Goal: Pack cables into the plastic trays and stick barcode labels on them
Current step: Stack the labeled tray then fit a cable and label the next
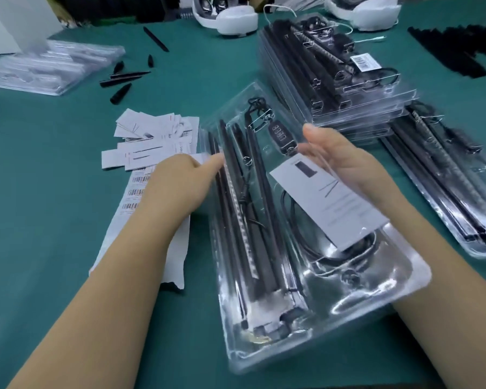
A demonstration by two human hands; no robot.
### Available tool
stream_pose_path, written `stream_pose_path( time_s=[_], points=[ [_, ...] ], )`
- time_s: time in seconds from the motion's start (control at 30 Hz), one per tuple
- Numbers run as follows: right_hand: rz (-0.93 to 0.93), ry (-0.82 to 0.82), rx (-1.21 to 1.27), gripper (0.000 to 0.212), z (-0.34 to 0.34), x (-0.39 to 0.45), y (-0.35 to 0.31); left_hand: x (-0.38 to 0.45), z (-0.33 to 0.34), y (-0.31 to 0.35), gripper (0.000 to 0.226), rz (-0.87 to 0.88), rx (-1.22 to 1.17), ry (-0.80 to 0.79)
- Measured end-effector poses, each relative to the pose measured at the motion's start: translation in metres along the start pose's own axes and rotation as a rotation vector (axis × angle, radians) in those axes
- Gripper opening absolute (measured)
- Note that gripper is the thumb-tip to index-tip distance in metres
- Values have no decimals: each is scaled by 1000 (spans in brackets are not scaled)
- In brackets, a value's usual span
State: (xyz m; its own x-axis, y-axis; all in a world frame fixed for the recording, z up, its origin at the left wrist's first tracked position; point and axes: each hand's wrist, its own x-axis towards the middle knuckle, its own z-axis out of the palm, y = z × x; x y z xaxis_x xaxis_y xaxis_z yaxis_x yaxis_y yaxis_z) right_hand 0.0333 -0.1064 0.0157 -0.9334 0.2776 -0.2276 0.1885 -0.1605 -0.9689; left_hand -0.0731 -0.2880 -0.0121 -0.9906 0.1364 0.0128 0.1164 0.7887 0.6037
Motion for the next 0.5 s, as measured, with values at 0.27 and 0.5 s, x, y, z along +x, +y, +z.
stream_pose_path(
  time_s=[0.27, 0.5],
  points=[
    [-128, 40, -32, 41, -10, 5, -10, -6, 7, 2, 36, 98, -160, -93],
    [-262, -4, -14, 41, 11, -9, -6, -15, 9, 14, 57, 8, -464, -354]
  ],
)
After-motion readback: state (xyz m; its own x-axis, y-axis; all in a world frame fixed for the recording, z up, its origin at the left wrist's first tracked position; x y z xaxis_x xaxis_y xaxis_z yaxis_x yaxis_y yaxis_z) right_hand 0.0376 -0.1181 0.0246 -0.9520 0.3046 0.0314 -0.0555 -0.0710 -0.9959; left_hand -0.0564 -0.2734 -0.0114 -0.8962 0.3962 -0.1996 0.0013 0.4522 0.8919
